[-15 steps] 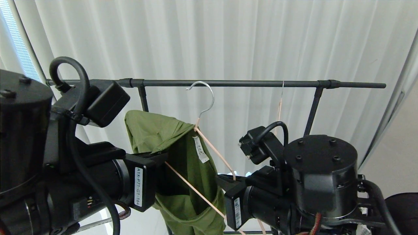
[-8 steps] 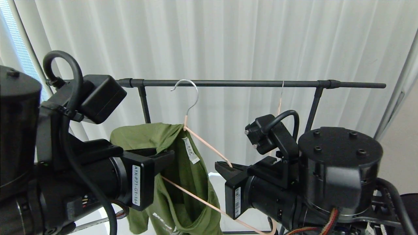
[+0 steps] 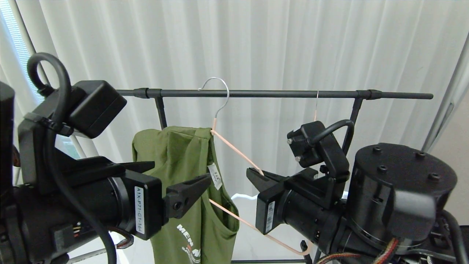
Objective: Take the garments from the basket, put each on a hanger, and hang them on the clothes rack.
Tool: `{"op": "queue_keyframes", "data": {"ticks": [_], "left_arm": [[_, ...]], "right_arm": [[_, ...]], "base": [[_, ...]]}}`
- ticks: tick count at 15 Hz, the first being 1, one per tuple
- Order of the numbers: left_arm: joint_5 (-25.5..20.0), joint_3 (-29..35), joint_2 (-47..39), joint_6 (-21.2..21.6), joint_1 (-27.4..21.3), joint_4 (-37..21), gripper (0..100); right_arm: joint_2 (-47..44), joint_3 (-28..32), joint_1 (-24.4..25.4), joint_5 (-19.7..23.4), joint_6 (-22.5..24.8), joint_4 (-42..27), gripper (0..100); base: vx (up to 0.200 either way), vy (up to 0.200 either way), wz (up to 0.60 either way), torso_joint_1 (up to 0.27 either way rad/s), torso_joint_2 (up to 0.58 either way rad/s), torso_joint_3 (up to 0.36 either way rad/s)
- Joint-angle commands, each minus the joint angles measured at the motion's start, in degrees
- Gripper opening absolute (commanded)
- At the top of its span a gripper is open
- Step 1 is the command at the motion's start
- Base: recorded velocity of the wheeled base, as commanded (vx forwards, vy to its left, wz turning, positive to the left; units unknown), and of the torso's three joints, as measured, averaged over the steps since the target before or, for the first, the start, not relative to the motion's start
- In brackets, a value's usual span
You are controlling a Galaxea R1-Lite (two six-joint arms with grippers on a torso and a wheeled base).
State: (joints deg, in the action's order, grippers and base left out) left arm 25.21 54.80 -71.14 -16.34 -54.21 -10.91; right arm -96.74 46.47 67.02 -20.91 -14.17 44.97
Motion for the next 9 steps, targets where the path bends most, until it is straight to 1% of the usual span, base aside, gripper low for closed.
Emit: {"op": "queue_keyframes", "data": {"ticks": [1,2,4,5,6,7,8,9], "left_arm": [[0.10,-1.89,2.33,0.95,0.42,0.01,100],[0.01,-3.20,4.08,3.24,0.95,0.01,100],[-1.30,-6.46,8.21,11.24,4.64,0.01,100],[-4.03,-7.34,10.41,14.40,5.70,0.01,100],[-7.37,-7.60,12.08,16.16,6.14,0.01,100],[-14.75,-8.13,14.28,18.62,7.81,0.01,100],[-19.50,-8.65,15.16,20.47,10.00,0.01,100],[-22.92,-9.09,15.33,22.66,11.76,0.01,100]], "right_arm": [[1.21,-2.09,-0.14,-0.01,1.51,1.17,0],[2.26,-3.49,-0.23,0.08,2.74,1.79,0],[5.69,-7.71,-0.40,0.60,5.29,2.14,0],[7.36,-9.64,-0.40,1.31,6.34,2.84,0],[8.68,-11.23,-0.40,2.36,7.22,3.02,0],[11.93,-15.09,-0.49,5.35,8.89,3.02,0],[14.39,-18.17,-0.58,7.90,9.86,3.02,0],[16.32,-20.63,-0.58,9.48,10.83,3.02,0]], "base": [[0.000,0.000,0.00,0.000,0.00,0.000],[0.000,0.000,0.00,0.000,0.00,0.000],[0.000,0.000,0.00,0.000,0.00,0.000],[0.000,0.000,0.00,0.000,0.00,0.000],[0.000,0.000,0.00,0.000,0.00,0.000],[0.000,0.000,0.00,0.000,0.00,0.000],[0.000,0.000,0.00,0.000,0.00,0.000],[0.000,0.000,0.00,0.000,0.00,0.000]]}}
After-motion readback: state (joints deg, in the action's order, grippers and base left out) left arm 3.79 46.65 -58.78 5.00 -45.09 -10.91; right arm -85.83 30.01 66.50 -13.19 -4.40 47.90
